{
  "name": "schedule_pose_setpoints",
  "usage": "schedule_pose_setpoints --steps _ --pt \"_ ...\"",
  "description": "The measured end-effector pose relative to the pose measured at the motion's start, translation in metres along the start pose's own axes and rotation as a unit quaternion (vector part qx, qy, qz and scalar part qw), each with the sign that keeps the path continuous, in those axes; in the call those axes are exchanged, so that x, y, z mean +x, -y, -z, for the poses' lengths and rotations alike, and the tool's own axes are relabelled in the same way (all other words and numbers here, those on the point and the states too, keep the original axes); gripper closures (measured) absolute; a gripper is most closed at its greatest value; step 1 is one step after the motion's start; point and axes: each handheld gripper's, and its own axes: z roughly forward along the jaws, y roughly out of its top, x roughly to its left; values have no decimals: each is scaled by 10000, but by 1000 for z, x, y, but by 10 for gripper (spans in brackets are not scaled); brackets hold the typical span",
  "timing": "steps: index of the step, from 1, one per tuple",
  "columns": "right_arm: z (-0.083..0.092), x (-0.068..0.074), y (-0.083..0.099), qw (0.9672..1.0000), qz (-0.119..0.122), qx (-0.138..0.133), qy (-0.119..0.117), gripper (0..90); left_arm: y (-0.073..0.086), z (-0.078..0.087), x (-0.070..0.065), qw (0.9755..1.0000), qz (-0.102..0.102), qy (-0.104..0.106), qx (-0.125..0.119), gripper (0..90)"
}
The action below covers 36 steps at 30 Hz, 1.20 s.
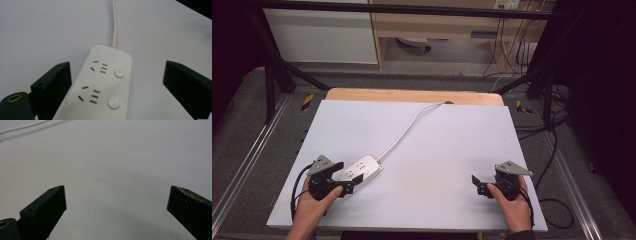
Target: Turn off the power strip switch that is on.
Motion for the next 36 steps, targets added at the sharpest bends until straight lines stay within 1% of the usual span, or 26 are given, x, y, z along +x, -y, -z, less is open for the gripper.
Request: schedule_pose_setpoints --steps 2,6,9,16,19,24,36 --pt "0 0 0 10000 -3 3 -3 31 0 1 2 10000 37 -6 -38 83" --pt "0 0 0 10000 -9 4 -5 31 -1 5 5 9998 112 -114 -113 83" --pt "0 0 0 10000 -16 19 -2 31 -1 7 8 9998 31 -177 -126 83" --pt "0 0 0 10000 4 15 2 31 -1 14 9 9995 33 -197 -261 83" --pt "-1 0 0 10000 13 15 6 31 -1 18 9 9992 0 -206 -334 82" --pt "-1 0 0 10000 5 22 14 31 -1 26 11 9988 38 -205 -447 78" --pt "0 0 0 10000 -17 -4 18 31 -2 48 14 9965 23 -261 -793 78"
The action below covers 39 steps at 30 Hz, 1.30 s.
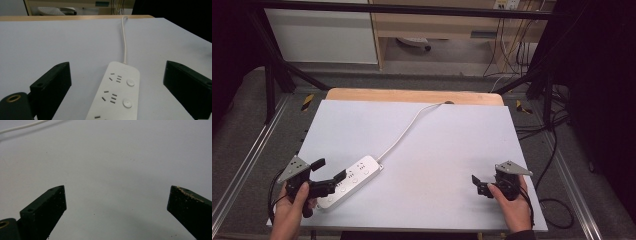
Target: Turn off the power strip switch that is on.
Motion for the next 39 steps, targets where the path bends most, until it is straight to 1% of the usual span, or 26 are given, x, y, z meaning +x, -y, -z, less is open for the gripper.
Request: schedule_pose_setpoints --steps 3,5,8,11,12,15,19,23,25,28,30,32,34,37,38,39 --pt "0 0 0 10000 -1 1 0 31 -1 5 3 10000 -42 -17 -48 78" --pt "0 0 0 10000 8 5 4 31 -2 8 5 10000 -8 -32 -86 76" --pt "0 0 0 10000 9 2 1 31 -2 12 9 9999 -22 -103 -129 76" --pt "0 0 0 10000 -2 -3 5 31 -1 16 13 9998 20 -108 -193 76" --pt "0 0 0 10000 -3 -3 7 31 -1 19 15 9997 -3 -141 -219 75" --pt "0 0 0 10000 7 -1 10 31 -1 23 21 9991 26 -267 -327 72" --pt "1 -1 0 10000 -40 -26 18 31 1 28 31 9982 103 -455 -375 72" --pt "2 -1 0 10000 -76 -51 30 32 4 31 39 9968 176 -607 -480 81" --pt "2 -1 -1 10000 -39 -44 25 33 6 32 42 9964 142 -697 -455 83" --pt "3 0 -1 10000 -28 -55 -9 33 8 34 47 9961 171 -750 -427 83" --pt "3 0 -1 10000 -10 -75 -15 33 10 36 51 9959 200 -777 -416 84" --pt "4 0 -1 9999 -43 -102 -21 32 11 38 55 9958 232 -793 -389 84" --pt "5 -1 -1 9999 -44 -93 -27 32 13 40 60 9952 283 -855 -391 84" --pt "4 -1 -1 9999 -46 -87 -23 33 16 41 68 9945 370 -920 -334 84" --pt "3 -1 -1 10000 -10 -75 -16 33 17 41 69 9946 387 -918 -300 85" --pt "3 0 -1 10000 -33 -74 -18 33 18 40 70 9948 390 -907 -267 86"
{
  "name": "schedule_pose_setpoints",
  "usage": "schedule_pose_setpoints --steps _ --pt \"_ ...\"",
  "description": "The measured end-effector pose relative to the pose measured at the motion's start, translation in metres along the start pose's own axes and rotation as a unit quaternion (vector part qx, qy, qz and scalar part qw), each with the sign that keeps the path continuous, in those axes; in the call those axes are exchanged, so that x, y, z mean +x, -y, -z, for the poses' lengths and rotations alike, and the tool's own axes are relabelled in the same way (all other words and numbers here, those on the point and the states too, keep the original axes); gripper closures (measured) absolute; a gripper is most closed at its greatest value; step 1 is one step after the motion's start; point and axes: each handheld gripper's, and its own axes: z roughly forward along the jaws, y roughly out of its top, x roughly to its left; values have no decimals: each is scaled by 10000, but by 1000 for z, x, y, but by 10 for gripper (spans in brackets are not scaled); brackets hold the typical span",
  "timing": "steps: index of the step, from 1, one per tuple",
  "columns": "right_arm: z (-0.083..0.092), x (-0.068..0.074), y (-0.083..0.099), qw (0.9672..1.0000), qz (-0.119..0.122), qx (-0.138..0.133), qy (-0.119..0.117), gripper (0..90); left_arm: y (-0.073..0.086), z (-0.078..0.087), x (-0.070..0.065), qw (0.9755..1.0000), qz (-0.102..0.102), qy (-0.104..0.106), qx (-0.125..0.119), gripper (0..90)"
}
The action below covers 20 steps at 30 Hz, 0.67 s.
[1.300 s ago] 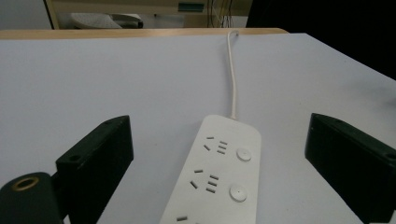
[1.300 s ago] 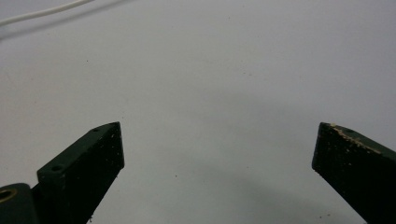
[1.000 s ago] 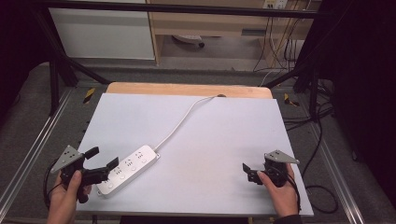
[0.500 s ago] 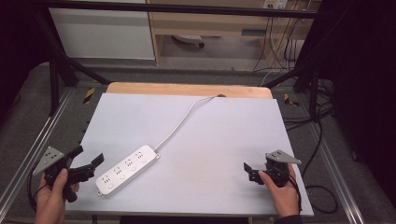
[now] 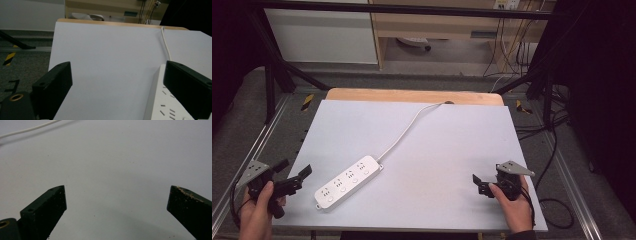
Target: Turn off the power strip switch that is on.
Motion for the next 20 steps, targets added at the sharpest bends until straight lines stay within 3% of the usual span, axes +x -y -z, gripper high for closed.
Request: schedule_pose_setpoints --steps 10,15,20 --pt "-2 1 1 10000 29 77 6 32 6 -8 3 9990 -161 -141 390 87" --pt "-6 1 3 9998 77 168 55 32 11 -14 2 9973 -288 -173 648 89" --pt "-24 1 12 9967 -38 750 319 31 10 -15 -4 9973 -316 -119 645 92"
